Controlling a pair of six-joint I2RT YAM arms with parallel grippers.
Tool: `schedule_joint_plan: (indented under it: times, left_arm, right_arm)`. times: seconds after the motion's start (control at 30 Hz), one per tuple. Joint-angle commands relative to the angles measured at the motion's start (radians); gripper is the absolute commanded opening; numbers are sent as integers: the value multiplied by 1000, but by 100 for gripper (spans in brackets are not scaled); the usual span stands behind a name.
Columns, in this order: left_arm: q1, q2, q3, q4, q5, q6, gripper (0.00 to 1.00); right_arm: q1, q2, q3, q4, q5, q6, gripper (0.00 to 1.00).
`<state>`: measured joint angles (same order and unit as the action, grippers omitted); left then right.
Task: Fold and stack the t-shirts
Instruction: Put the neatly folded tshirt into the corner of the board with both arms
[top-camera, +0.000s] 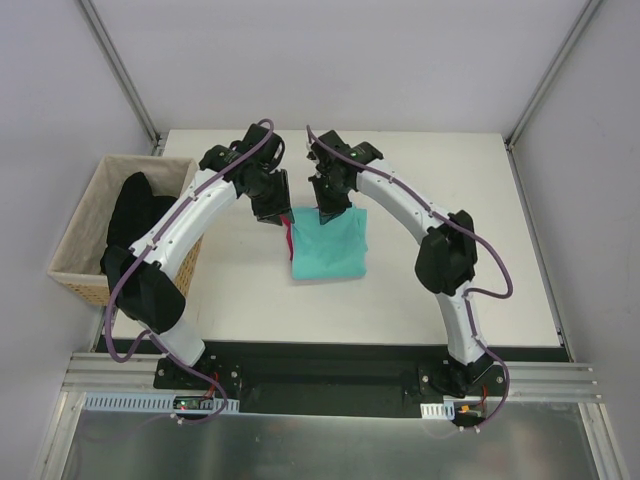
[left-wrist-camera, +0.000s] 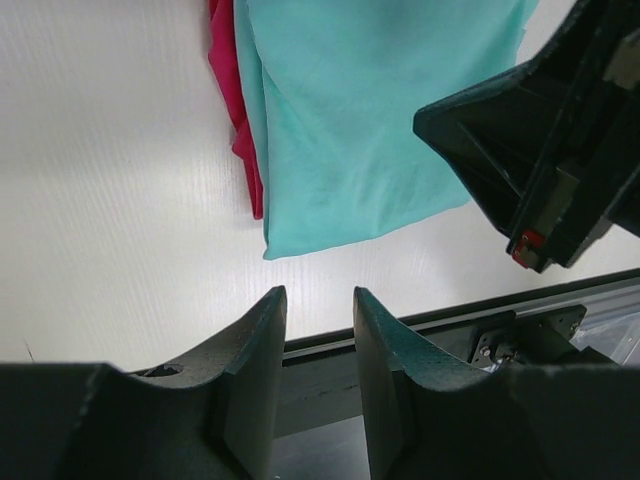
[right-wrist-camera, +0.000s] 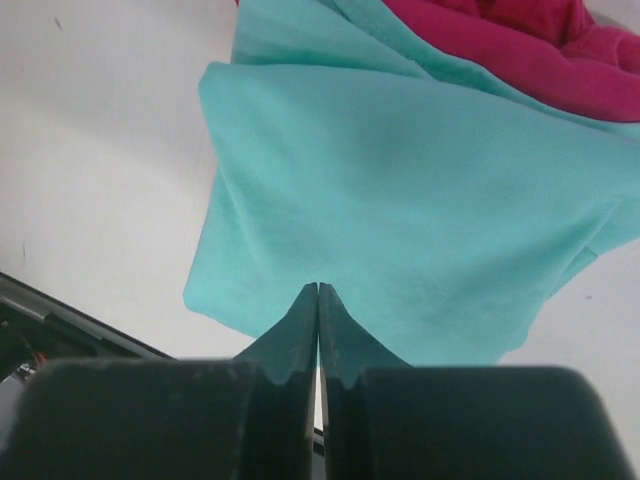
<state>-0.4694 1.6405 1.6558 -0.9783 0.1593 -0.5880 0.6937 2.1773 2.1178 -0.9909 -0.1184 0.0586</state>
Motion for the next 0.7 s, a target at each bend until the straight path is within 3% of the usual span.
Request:
schedule_joint_plan:
  times: [0.0,0.13,0.4,0.67]
  left_arm:
    - [9,-30,21,-23,-15,-16,33]
    - [11,-30,39,-23,-18,-4,30]
    - [28,-73,32,-26,-76,-3,0]
    - [87,-143,-51,-33,-152,-24,0]
  right_arm:
    - [12,-85,-15,4,-15,30,1]
    - [39,-68,-39,23,-33,17,1]
    - [76,-63,-62,109,-66,-13,1]
    - [93,-2,51,89,-75,-31,1]
